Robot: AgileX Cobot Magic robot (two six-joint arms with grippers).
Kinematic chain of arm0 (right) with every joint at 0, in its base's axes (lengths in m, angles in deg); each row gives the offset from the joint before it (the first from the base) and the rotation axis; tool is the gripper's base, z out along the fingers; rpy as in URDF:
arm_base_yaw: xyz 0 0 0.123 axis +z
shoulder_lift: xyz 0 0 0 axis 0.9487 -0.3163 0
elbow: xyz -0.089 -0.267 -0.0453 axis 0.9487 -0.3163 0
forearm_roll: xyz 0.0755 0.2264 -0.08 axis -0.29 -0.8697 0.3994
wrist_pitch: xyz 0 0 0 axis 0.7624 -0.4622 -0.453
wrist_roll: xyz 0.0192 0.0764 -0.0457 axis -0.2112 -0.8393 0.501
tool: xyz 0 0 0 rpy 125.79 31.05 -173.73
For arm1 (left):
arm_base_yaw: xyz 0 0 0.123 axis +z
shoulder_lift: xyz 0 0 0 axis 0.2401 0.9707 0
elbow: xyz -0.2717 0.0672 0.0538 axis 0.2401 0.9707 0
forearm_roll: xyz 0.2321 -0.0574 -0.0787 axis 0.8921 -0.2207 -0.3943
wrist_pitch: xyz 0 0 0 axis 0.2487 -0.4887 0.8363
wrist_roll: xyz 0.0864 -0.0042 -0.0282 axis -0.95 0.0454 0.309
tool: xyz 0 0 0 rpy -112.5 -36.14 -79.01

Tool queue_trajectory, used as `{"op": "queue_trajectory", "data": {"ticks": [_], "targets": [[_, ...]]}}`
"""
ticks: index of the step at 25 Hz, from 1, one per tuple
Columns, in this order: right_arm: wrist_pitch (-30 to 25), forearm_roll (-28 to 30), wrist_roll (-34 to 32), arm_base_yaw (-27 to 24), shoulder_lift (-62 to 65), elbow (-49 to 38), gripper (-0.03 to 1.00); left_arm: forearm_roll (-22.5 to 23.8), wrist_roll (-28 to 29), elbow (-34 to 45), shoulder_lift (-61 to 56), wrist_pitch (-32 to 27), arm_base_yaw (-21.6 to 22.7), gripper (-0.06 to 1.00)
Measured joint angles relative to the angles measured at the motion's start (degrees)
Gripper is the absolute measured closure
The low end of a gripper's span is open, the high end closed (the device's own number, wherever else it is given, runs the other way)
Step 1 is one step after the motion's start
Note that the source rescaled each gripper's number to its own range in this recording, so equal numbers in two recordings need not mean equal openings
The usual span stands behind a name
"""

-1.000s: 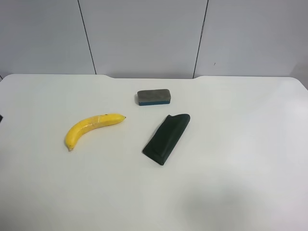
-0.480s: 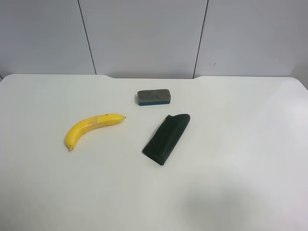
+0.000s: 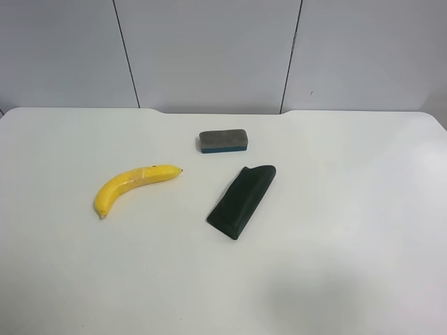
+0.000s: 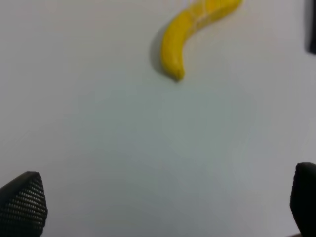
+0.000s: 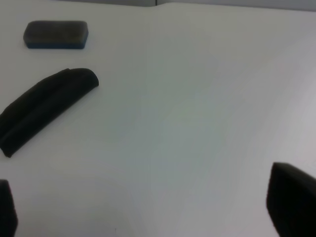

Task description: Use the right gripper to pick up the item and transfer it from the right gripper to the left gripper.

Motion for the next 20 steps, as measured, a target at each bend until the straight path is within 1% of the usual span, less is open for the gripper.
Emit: {"op": "queue_trajectory", "data": {"ticks": [4, 8, 12, 20], "targets": [[0.0, 0.0, 0.0, 0.0, 0.0, 0.0, -0.03, 0.0, 0.0, 1.0, -0.3, 1.9, 0.0, -0.06], [0.0, 0.0, 0.0, 0.0, 0.0, 0.0, -0.03, -0.6, 0.0, 2.7, -0.4, 7.3, 0.0, -0.06], [0.0, 0.0, 0.0, 0.0, 0.0, 0.0, -0.03, -0.6, 0.0, 3.4, -0.4, 8.3, 0.0, -0.06], [0.0, 0.0, 0.0, 0.0, 0.0, 0.0, -0.03, -0.6, 0.0, 3.4, -0.4, 8.3, 0.0, -0.06]]}}
